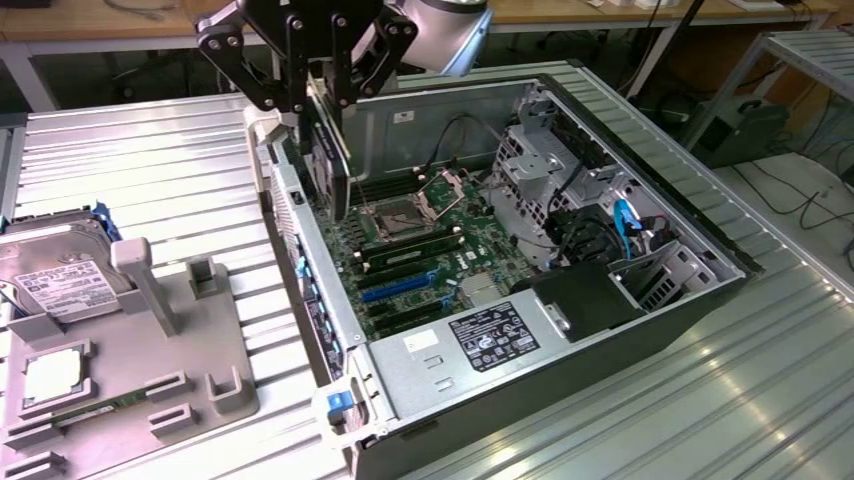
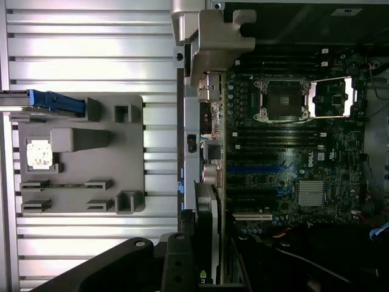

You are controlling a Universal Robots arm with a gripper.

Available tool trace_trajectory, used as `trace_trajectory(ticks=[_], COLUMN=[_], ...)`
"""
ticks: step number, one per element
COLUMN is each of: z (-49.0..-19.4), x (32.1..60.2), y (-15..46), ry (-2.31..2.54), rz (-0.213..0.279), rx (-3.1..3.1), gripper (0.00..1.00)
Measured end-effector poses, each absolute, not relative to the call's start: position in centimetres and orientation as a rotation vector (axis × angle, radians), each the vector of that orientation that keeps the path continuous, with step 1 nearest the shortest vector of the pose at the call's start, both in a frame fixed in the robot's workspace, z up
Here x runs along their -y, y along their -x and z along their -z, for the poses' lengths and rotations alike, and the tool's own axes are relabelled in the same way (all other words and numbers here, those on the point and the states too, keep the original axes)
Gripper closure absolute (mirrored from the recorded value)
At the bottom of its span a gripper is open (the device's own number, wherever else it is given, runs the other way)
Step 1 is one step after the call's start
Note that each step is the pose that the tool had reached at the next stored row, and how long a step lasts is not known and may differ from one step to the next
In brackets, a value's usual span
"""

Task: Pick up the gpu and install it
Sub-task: 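Pick up the gpu and move the gpu toward the slot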

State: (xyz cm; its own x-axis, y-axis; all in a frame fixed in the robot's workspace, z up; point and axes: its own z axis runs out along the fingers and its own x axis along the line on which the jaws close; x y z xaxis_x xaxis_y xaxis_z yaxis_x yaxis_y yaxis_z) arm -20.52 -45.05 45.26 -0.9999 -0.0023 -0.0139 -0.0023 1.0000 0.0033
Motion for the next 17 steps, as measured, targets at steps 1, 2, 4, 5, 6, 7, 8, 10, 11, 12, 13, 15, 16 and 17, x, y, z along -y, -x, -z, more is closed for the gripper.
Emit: trace_trajectory(ticks=[1, 2, 4, 5, 6, 7, 8, 10, 11, 12, 13, 15, 16, 17], z=[-45.3, -45.3, -45.2, -45.2, -45.2, -45.2, -45.2, -45.2, -45.2, -45.2, -45.2, -45.2, -45.2, -45.2], x=[45.0, 45.0, 45.0, 45.0, 45.0, 45.0, 45.0, 45.0, 45.0, 45.0, 45.0, 45.0, 45.0, 45.0], y=[20.4, 20.4, 20.2, 20.2, 20.1, 20.0, 20.0, 19.7, 19.6, 19.6, 19.5, 19.4, 19.3, 19.3], ry=[0.004, 0.004, 0.004, 0.004, 0.004, 0.004, 0.004, 0.004, 0.004, 0.004, 0.004, 0.004, 0.004, 0.004], rz=[-0.005, -0.005, -0.005, -0.005, -0.005, -0.005, -0.005, -0.005, -0.005, -0.005, -0.005, -0.005, -0.005, -0.005], rx=[-3.128, -3.128, -3.128, -3.128, -3.128, -3.128, -3.128, -3.128, -3.128, -3.128, -3.128, -3.128, -3.128, -3.128], gripper=[0.72, 0.72, 0.72, 0.72, 0.72, 0.72, 0.72, 0.72, 0.72, 0.72, 0.72, 0.72, 0.72, 0.72])
